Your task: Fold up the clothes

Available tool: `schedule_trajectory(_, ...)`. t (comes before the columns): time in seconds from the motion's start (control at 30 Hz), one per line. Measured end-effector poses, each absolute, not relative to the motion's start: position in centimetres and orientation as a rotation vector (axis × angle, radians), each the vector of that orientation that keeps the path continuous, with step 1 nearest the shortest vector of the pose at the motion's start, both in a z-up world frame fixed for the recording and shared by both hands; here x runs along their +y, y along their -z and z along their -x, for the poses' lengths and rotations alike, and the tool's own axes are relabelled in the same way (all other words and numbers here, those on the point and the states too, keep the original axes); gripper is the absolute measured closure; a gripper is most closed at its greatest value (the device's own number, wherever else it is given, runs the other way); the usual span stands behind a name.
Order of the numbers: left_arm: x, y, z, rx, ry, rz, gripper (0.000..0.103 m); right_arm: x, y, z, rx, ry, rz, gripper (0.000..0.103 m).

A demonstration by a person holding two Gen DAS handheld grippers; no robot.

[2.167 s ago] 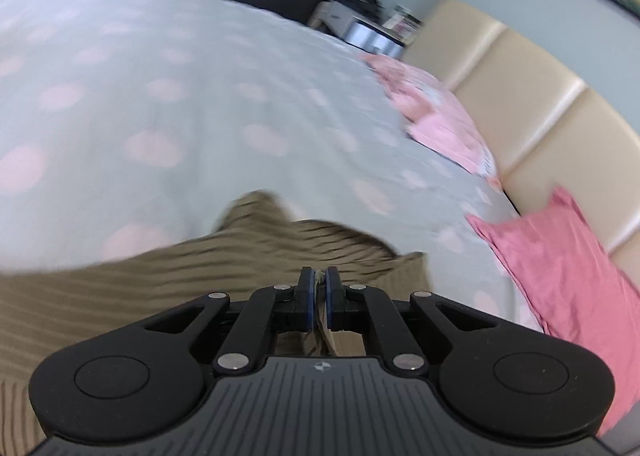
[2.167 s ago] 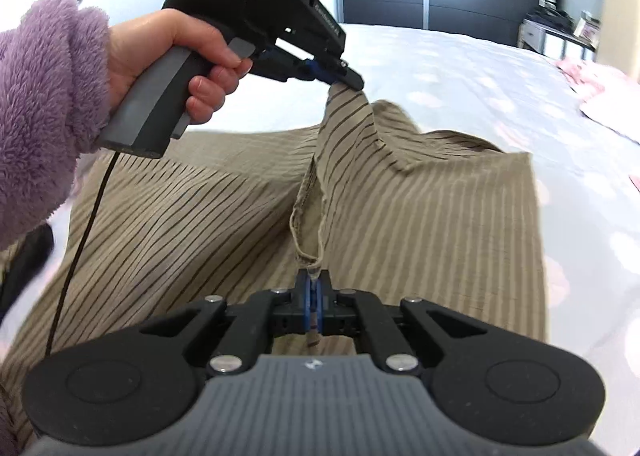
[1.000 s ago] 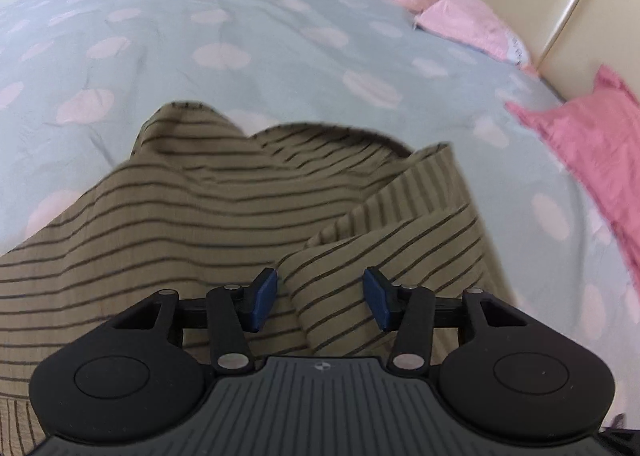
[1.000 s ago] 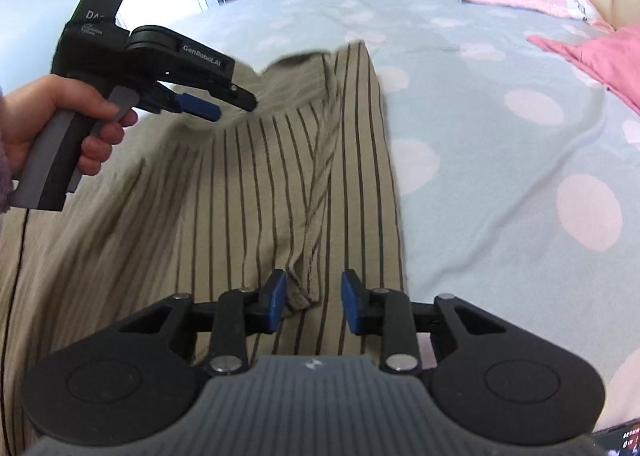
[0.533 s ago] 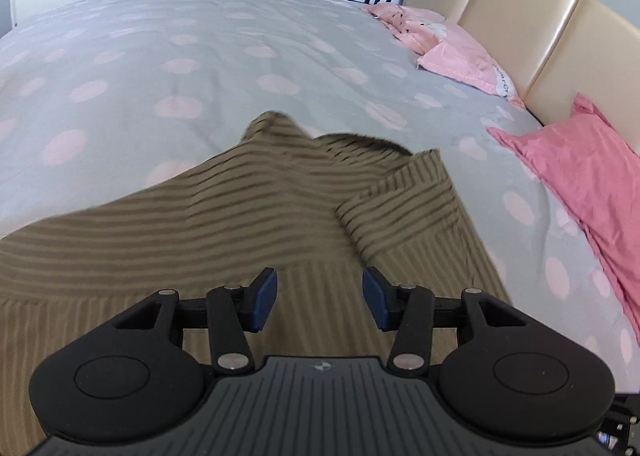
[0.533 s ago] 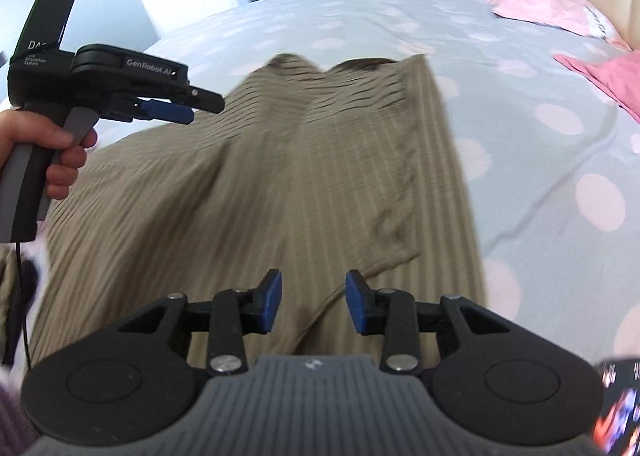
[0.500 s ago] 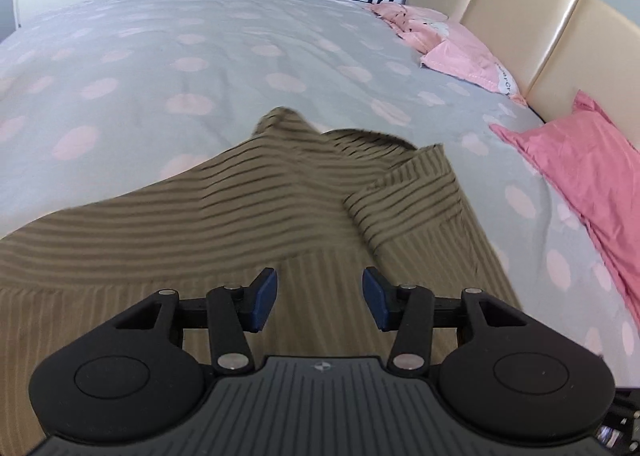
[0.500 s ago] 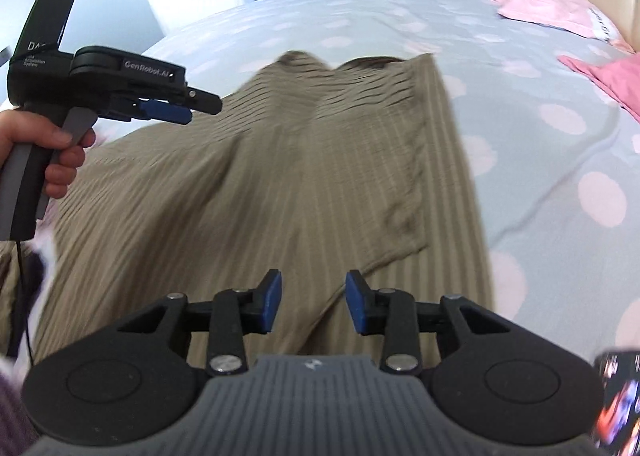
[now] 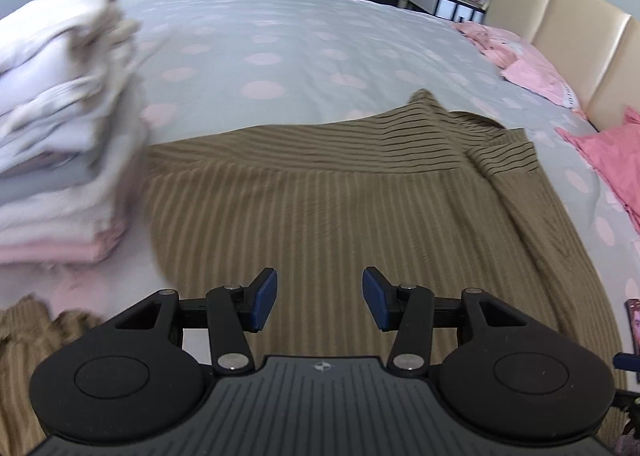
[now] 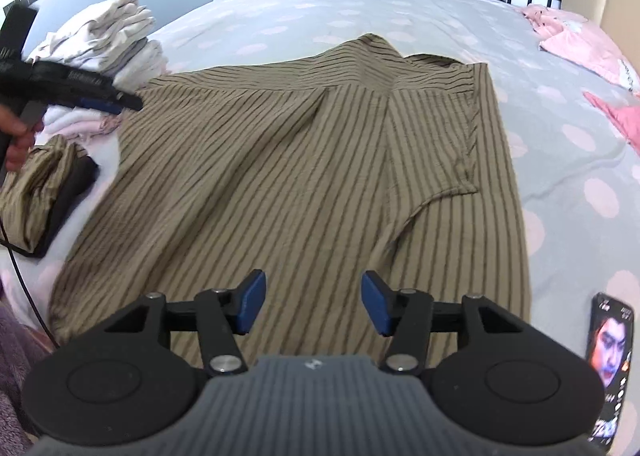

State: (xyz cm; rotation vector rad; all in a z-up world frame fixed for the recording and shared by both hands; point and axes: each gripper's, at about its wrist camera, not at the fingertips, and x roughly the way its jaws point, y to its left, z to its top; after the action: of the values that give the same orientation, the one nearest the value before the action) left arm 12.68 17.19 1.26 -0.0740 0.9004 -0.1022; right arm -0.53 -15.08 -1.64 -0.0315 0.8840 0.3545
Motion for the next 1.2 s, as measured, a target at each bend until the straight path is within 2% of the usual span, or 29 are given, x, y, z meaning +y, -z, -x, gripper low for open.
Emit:
schedule_trajectory(0.33, 22.5, -0.1, -8.5, 0.888, 0.0, 0.067, 0.056, -11.8, 1.7, -0.2, 0.935, -0.399, -0.001, 0.046)
schedule_trajectory(0.87, 25.3, 4.3, -14.7, 0.884, -0.058, 0.235, 0.055, -9.7, 3.1, 0.4, 0.978, -0.395, 0.089, 0.042)
schedule_trajectory(0.9, 25.4, 4.5, -15.1, 0.886, -0.062, 0.24, 0.056, -9.7, 3.1, 0.3, 0.983, -0.39, 0.088, 0.042)
schedule_trajectory(0.97, 25.6, 5.1, -15.9, 0.89, -0.071, 0.25, 0.07, -10.1, 3.3, 0.1, 0.989, -0.385, 0.073, 0.042)
schedule_trajectory(1.03, 25.7, 5.7, -16.6, 0.894, -0.079, 0.259, 0.075, -10.4, 3.5, 0.0, 0.995, -0.379, 0.062, 0.042)
schedule_trajectory(1.17, 25.7, 6.3, -17.9, 0.892, -0.095, 0.271, 0.099, -11.3, 3.8, 0.0, 1.009, -0.37, 0.037, 0.042)
schedule_trajectory(1.2, 25.4, 5.8, -18.0, 0.879, -0.097, 0.264, 0.1, -11.5, 3.8, 0.0, 1.009, -0.369, 0.03, 0.042)
